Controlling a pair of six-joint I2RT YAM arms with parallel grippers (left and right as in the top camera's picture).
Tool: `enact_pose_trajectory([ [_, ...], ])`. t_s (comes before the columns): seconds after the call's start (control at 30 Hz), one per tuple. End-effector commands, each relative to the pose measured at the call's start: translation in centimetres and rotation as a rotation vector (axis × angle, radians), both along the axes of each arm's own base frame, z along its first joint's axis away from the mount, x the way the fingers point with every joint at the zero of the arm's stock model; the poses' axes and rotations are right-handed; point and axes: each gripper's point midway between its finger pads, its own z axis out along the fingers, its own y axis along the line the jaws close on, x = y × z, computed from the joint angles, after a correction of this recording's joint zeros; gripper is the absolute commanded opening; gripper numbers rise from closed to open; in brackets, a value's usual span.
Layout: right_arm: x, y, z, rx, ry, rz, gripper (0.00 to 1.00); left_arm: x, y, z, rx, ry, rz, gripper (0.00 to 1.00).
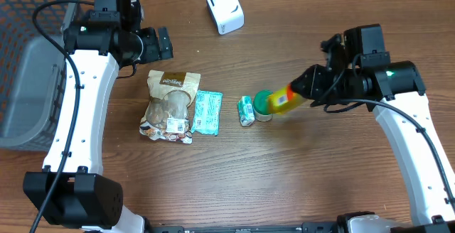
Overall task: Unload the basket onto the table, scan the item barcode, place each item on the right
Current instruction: 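Close the right gripper on the oil bottle neck and lift, then tilt the oil bottle sideways and raise it above the jar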
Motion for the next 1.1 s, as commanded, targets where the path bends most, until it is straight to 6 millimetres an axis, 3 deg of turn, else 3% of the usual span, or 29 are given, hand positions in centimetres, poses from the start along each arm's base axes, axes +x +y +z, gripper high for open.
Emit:
enact_pose_trajectory([
  [0.0,-2.0,4.0,4.4,0.273,-0.024,0.164,0.32,0.2,-0.1,0.4,0.001,-0.013,-0.029,1.0],
  [0.33,-4.8,4.6,4.5,0.345,0.115,0.177,0.35,0.2,-0.1,0.4,0.001,-0.013,-0.029,1.0],
  [1.07,-5.1,4.6,4.4,0.343,0.128,0.177,0.35,0.2,-0.1,0.4,0.001,-0.013,-0.029,1.0],
])
